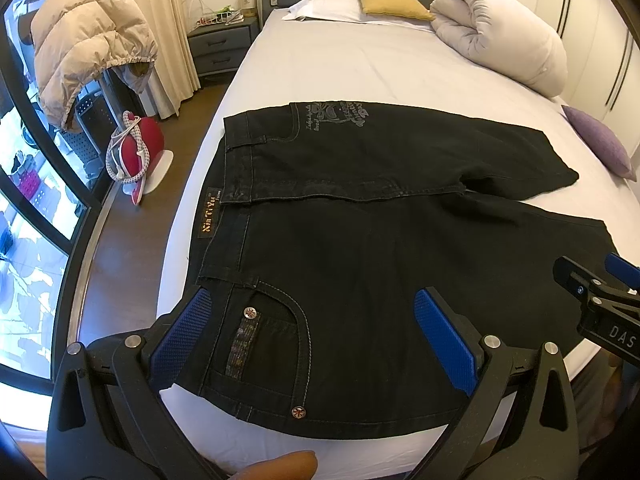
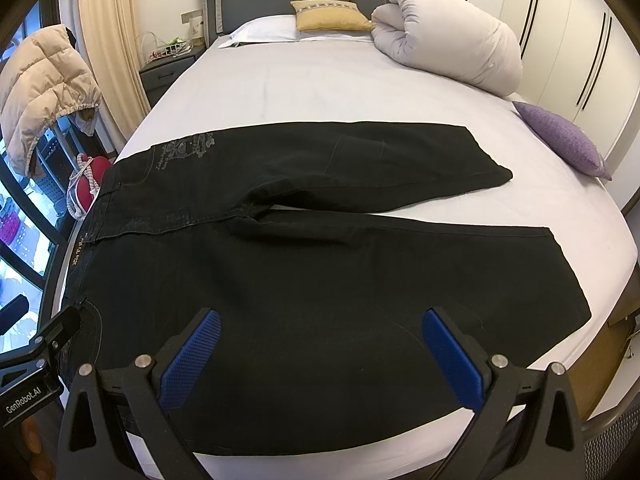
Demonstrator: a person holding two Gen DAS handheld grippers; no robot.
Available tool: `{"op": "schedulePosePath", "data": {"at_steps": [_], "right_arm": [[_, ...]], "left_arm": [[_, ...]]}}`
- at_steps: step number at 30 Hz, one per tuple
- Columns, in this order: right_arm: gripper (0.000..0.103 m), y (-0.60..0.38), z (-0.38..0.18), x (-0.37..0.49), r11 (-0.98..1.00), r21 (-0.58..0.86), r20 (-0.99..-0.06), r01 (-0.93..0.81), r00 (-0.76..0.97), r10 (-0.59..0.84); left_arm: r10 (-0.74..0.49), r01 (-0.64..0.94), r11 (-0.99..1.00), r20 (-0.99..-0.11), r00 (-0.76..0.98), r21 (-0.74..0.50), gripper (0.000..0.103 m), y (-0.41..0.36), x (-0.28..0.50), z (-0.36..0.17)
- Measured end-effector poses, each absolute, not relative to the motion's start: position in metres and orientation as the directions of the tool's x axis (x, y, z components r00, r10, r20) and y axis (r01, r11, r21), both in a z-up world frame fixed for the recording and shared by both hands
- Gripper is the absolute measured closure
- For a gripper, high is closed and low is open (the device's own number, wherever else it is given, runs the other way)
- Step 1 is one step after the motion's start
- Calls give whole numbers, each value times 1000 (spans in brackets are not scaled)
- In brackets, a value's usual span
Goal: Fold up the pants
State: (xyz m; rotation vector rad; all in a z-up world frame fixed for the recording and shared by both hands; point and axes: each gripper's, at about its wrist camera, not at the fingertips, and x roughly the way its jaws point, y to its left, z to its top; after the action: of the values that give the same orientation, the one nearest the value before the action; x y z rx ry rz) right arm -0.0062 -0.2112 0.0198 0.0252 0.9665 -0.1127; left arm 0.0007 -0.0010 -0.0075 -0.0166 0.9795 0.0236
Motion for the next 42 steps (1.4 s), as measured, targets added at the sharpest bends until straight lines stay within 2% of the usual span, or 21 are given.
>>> {"op": "schedulePosePath", "data": {"at_steps": [42], "right_arm": [[0, -209, 14, -10, 994, -22, -827, 105, 557, -77]], "left_arm": [[29, -28, 999, -830, 557, 16, 0, -1, -1, -13]]}}
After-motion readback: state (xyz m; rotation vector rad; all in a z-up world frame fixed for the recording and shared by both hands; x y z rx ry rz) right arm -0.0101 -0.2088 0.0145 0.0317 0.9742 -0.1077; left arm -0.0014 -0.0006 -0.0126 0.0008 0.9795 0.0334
